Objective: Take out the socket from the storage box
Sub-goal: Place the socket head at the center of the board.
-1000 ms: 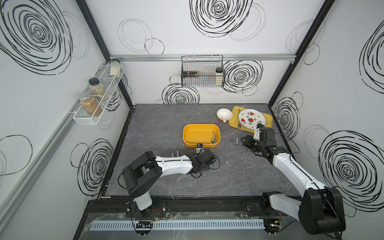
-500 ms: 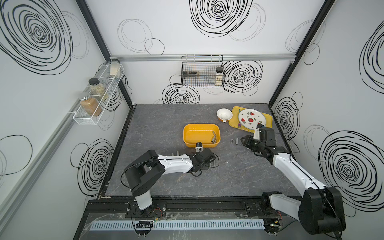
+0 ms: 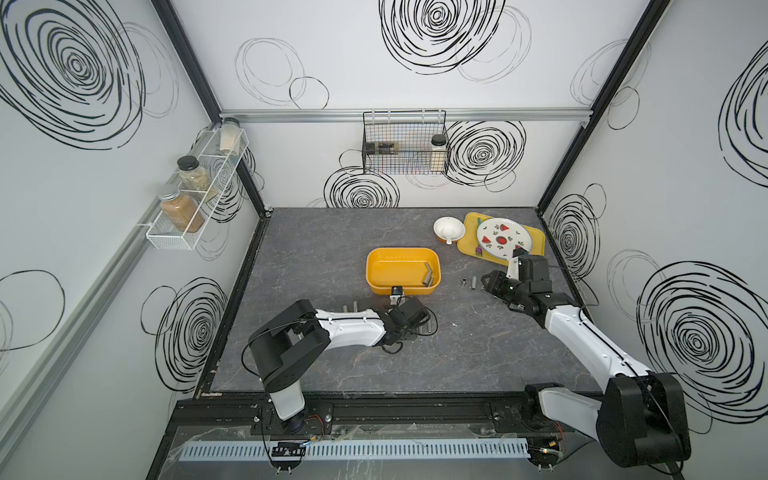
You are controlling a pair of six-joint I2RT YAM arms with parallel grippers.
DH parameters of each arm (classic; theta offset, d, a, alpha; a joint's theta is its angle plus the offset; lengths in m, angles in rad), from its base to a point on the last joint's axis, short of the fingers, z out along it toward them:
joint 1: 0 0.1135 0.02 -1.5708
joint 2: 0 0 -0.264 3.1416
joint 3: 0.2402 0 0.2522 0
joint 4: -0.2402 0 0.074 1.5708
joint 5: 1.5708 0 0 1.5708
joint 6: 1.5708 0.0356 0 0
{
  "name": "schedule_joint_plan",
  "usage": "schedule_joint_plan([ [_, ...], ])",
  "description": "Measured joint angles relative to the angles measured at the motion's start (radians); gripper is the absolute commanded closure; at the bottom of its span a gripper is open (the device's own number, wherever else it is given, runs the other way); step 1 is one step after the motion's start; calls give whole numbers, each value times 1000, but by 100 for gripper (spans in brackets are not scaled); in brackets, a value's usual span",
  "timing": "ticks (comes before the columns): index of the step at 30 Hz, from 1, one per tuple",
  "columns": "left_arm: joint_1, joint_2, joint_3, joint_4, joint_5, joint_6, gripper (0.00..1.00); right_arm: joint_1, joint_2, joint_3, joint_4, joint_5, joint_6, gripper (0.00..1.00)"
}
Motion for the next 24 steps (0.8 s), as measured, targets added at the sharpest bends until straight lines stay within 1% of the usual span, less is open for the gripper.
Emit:
schedule_joint_plan([
  [6,0,-35,-5,-6,-1,0,65,0,0,0,0,0,0,60],
  [13,0,-159,-6,-44,-5,4,64,0,8,0,0,4,0,60],
  [16,0,-252,-6,-92,-24,9,64,0,16,0,0,6,0,63],
  [19,0,-375,-6,-157,-52,16,62,16,24,7,-4,16,-1,64],
  [22,7,-522,-4,-223,-85,26,61,68,57,55,-26,33,-2,64],
  [24,26,-607,-4,-262,-103,34,60,121,101,119,-47,55,-5,64],
])
